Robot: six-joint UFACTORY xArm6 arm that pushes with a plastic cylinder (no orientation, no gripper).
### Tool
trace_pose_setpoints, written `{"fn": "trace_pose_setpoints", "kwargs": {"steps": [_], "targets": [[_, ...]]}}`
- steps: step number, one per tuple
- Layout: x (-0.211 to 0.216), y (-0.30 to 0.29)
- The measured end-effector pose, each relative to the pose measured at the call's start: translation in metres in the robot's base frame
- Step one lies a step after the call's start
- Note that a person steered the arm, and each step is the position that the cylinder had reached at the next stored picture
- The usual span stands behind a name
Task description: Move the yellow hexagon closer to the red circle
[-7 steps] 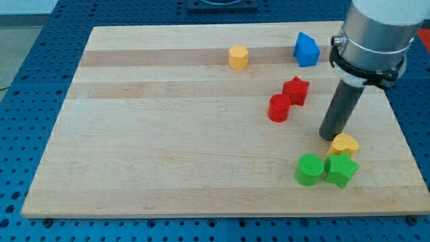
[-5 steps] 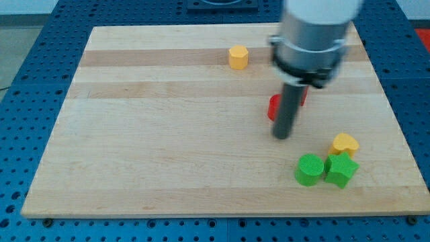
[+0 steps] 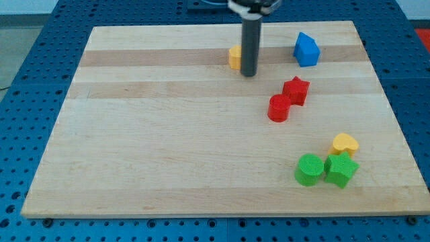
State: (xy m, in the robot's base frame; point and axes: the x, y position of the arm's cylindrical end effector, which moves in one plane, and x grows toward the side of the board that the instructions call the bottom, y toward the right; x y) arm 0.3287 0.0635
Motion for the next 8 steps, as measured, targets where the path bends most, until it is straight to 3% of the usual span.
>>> {"fn": "trace_pose_setpoints", "kwargs": {"steps": [1,2,4,6,7,8], "targets": [[-0.046,0.012],[-0.062,-0.033],[0.020,-0.068],[-0.022,-0.017],[0.003,-0.009],[0.058,-0.030]]}}
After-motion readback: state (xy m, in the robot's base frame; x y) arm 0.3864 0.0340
